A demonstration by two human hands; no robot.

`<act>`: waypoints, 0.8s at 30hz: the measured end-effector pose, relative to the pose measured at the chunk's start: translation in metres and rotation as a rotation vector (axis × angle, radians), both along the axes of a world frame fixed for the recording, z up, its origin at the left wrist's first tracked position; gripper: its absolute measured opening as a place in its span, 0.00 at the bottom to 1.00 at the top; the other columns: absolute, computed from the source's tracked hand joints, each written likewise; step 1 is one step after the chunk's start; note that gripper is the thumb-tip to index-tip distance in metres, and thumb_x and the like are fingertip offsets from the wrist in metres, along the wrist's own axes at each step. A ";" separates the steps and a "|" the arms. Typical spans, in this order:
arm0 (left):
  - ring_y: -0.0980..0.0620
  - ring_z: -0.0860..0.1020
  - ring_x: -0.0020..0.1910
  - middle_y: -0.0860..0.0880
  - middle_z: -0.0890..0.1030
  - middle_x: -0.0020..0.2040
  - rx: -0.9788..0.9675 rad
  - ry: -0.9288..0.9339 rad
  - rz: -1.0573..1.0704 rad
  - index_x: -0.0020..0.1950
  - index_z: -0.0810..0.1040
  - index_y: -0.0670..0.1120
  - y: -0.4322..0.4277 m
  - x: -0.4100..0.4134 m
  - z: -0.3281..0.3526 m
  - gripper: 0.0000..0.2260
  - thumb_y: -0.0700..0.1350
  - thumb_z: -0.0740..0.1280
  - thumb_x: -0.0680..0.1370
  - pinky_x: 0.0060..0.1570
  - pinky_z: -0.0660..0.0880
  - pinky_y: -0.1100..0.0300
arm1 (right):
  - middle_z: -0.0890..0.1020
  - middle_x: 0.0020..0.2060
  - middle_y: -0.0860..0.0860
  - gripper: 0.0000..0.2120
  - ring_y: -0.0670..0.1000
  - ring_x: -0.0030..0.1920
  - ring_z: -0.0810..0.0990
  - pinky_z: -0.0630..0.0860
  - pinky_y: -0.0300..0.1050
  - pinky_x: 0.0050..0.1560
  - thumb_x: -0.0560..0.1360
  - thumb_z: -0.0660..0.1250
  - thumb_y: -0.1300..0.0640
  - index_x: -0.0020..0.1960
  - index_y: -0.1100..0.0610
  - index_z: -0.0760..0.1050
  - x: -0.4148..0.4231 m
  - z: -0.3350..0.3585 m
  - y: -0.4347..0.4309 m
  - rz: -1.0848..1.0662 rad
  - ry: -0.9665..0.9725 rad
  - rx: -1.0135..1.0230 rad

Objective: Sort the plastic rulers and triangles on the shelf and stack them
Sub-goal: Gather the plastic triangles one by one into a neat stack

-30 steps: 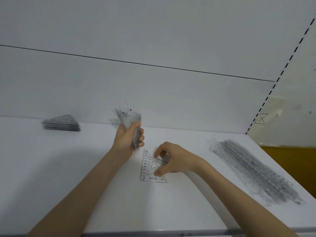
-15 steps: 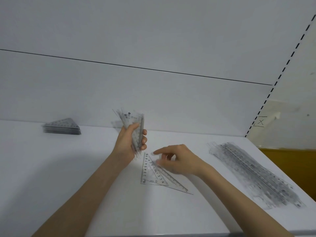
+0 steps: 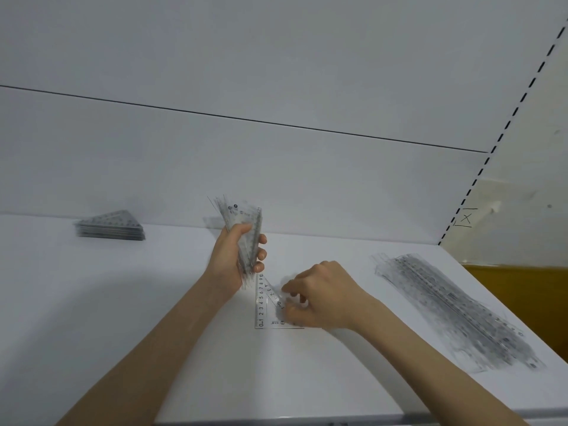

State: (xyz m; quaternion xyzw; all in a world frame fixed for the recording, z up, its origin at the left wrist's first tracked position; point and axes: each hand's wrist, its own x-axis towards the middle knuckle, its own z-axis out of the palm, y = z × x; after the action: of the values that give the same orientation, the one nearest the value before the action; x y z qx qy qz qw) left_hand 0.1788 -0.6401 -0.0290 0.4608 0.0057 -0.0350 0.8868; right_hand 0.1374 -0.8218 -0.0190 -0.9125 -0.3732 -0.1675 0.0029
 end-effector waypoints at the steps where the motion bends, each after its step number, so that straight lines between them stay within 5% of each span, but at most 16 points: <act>1: 0.51 0.70 0.23 0.46 0.76 0.35 0.003 0.006 0.005 0.60 0.67 0.46 -0.001 0.000 0.000 0.11 0.45 0.59 0.78 0.21 0.65 0.65 | 0.71 0.19 0.51 0.13 0.58 0.20 0.69 0.59 0.37 0.24 0.65 0.56 0.50 0.26 0.56 0.67 0.001 0.002 0.000 -0.025 -0.034 0.027; 4: 0.50 0.70 0.23 0.45 0.76 0.35 0.024 0.006 0.018 0.58 0.67 0.46 -0.003 -0.002 0.001 0.10 0.44 0.60 0.78 0.21 0.65 0.64 | 0.71 0.18 0.51 0.13 0.58 0.19 0.67 0.63 0.38 0.23 0.66 0.56 0.55 0.26 0.57 0.70 0.012 0.013 -0.001 -0.163 -0.090 0.322; 8: 0.50 0.70 0.25 0.44 0.75 0.36 0.037 -0.032 -0.011 0.54 0.66 0.47 -0.009 -0.008 0.005 0.05 0.42 0.60 0.79 0.23 0.65 0.63 | 0.80 0.24 0.54 0.12 0.51 0.28 0.82 0.80 0.50 0.37 0.72 0.64 0.59 0.34 0.64 0.78 0.022 0.051 0.004 -0.277 0.161 0.764; 16: 0.49 0.74 0.30 0.44 0.75 0.37 0.207 -0.195 -0.063 0.62 0.67 0.37 -0.022 -0.016 0.003 0.18 0.49 0.61 0.80 0.24 0.69 0.59 | 0.82 0.35 0.59 0.13 0.61 0.40 0.78 0.76 0.51 0.47 0.75 0.61 0.56 0.40 0.63 0.79 0.036 0.060 0.049 -0.336 0.042 0.527; 24: 0.44 0.77 0.35 0.41 0.77 0.45 0.153 -0.272 -0.176 0.64 0.68 0.41 -0.016 -0.017 0.005 0.23 0.57 0.59 0.78 0.27 0.72 0.58 | 0.83 0.29 0.56 0.06 0.56 0.32 0.83 0.82 0.48 0.37 0.71 0.70 0.60 0.38 0.61 0.83 0.028 0.074 0.052 -0.270 0.363 0.836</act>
State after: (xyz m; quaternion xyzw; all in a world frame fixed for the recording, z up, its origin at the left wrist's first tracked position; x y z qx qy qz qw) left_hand 0.1613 -0.6562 -0.0242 0.5261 -0.1518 -0.0492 0.8353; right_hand 0.1652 -0.7701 0.0548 -0.8879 -0.1454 -0.1400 0.4135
